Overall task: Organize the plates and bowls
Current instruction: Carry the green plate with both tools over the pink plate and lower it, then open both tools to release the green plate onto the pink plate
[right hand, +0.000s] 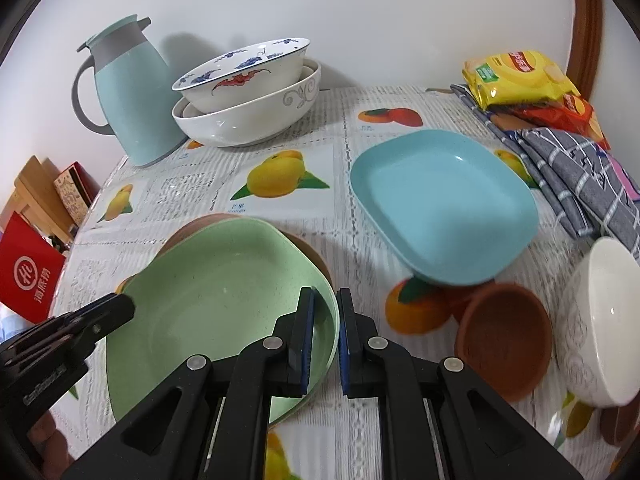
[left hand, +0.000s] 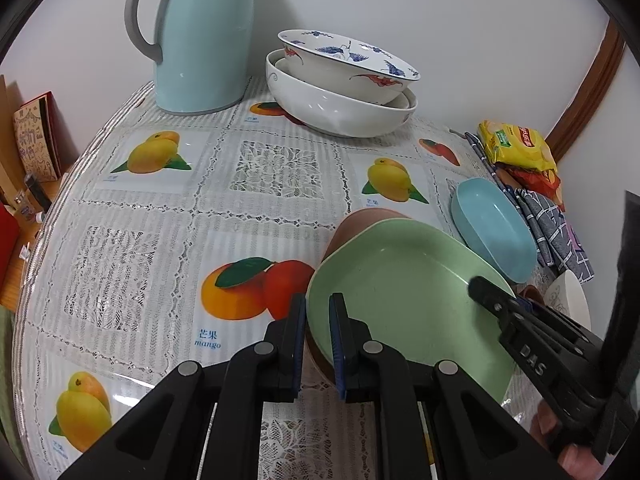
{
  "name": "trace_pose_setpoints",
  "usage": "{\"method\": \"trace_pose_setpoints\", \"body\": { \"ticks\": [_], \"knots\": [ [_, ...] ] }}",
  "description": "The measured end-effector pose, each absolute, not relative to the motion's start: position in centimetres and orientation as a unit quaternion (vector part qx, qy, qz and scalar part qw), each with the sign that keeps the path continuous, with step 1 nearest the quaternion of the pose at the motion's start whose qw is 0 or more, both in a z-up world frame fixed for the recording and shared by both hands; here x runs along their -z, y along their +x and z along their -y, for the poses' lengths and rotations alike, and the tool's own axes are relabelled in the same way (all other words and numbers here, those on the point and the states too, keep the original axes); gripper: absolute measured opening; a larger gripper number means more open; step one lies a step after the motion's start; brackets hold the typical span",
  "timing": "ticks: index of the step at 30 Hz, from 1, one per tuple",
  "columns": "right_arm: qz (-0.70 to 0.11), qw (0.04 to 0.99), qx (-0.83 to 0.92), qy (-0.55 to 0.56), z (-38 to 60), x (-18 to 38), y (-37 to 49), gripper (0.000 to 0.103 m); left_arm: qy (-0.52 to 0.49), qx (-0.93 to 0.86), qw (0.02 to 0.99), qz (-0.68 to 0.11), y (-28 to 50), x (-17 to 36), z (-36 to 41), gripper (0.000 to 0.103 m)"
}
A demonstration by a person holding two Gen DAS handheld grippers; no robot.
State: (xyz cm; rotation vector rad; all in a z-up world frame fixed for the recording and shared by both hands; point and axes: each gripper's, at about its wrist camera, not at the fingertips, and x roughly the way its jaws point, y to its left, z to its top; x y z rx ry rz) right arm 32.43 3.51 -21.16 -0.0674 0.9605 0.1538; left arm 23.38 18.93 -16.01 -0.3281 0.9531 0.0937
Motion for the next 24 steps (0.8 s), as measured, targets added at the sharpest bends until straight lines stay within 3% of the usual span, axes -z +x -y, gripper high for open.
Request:
{"method": "trace_pose_setpoints", "body": {
  "ticks": [4,6,7,8,9,11,17,20,24],
  "knots": [
    [-0.462,0.882,-0.081,-0.044,-4.1,21.7,33.2,0.021,-0.150,-0.045,0.875,-0.459,23.4,15.9,-18.8,0.012],
    [-0.461,0.882,-0.087,-0.045,-4.2,21.9,33.5,0.027,-0.150,-0.044,0.874,-0.460,23.2,15.8,-18.8,0.012],
    [-0.461,0.882,-0.090,-0.043,-4.1,21.9,33.5,0.036,-0.149,-0.043,0.874,-0.460,23.1,15.7,-18.8,0.014],
    [-0.460,0.882,-0.096,-0.039,-4.0,21.8,33.5,0.045,-0.149,-0.041,0.874,-0.460,23.0,15.7,-18.8,0.021],
    [-0.456,0.884,-0.099,-0.030,-3.7,21.5,33.4,0.047,-0.148,-0.038,0.876,-0.458,22.9,15.5,-18.7,0.032],
    [-0.443,0.891,-0.100,-0.017,-3.2,20.8,33.0,0.051,-0.140,-0.038,0.881,-0.449,22.4,15.0,-18.5,0.037],
    [-0.422,0.902,-0.092,0.001,-1.1,18.5,31.2,0.063,-0.125,-0.026,0.888,-0.442,21.3,13.6,-17.1,0.037],
    [-0.417,0.905,-0.086,0.009,0.3,17.7,30.0,0.064,-0.122,-0.020,0.890,-0.438,20.8,13.0,-16.1,0.037],
    [-0.417,0.905,-0.080,0.025,2.4,16.8,28.2,0.064,-0.131,0.014,0.894,-0.428,20.1,12.3,-14.1,0.048]
  ]
}}
